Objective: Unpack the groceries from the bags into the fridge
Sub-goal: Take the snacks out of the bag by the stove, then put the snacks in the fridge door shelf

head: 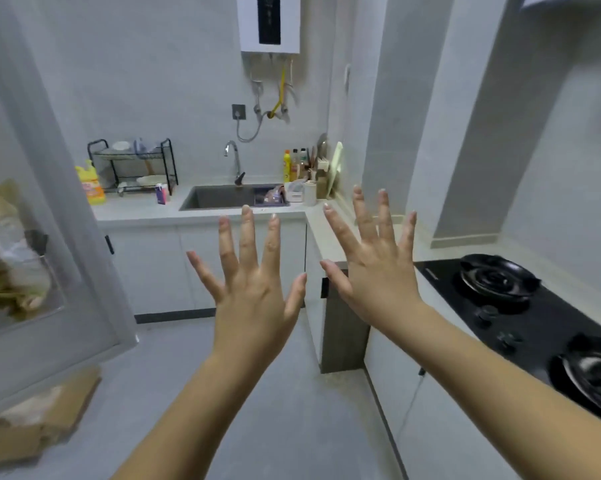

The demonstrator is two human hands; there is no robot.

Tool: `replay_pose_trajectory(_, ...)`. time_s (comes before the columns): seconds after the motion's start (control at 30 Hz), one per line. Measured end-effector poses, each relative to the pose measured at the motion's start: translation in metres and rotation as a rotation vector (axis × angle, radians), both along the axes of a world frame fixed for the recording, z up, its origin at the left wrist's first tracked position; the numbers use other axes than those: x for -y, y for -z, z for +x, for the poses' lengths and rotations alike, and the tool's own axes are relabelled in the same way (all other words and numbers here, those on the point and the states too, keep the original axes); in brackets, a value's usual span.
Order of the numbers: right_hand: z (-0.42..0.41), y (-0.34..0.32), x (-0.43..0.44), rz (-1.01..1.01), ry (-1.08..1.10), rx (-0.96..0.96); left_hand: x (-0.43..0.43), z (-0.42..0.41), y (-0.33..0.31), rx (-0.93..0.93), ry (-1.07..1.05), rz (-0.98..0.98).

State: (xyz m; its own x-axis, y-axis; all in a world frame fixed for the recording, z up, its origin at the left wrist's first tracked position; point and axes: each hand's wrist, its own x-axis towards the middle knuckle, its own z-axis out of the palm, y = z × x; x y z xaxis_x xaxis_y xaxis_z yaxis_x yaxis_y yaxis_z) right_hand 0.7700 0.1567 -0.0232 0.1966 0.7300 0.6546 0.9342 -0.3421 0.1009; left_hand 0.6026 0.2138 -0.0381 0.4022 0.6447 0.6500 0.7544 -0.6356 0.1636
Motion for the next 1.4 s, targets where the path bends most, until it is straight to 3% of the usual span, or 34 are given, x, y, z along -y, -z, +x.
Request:
replay_pose_trajectory(0.3,0.118,0.032,0.134,-0.106,0.306,-0.05,0.082,0.143,0.044,-0.091,0.222,-0.092)
replay_pose_trajectory(0.8,0.219,0.092,0.28,-0.143,0.818,-0.251,0.166,0.318,0.09,-0.244,0.738,-0.158)
replay_pose_trajectory(1.17,0.215,0.132,0.399,-0.117,1.17,-0.481,0.28,0.391,0.12,-0.308,1.223,-0.146)
replay_pose_trajectory(1.23,0.209,0.138,0.414,-0.053,1.17,-0.537,0.294,0.393,0.128,-0.266,1.311,-0.122)
replay_pose_trajectory(1.33,0.198,0.149,0.434,0.006,1.12,-0.467,0.313,0.392,0.142,-0.17,1.455,-0.109)
replay_pose_trajectory(1.4,0.194,0.159,0.445,-0.002,1.092,-0.457,0.324,0.391,0.154,-0.205,1.527,-0.121)
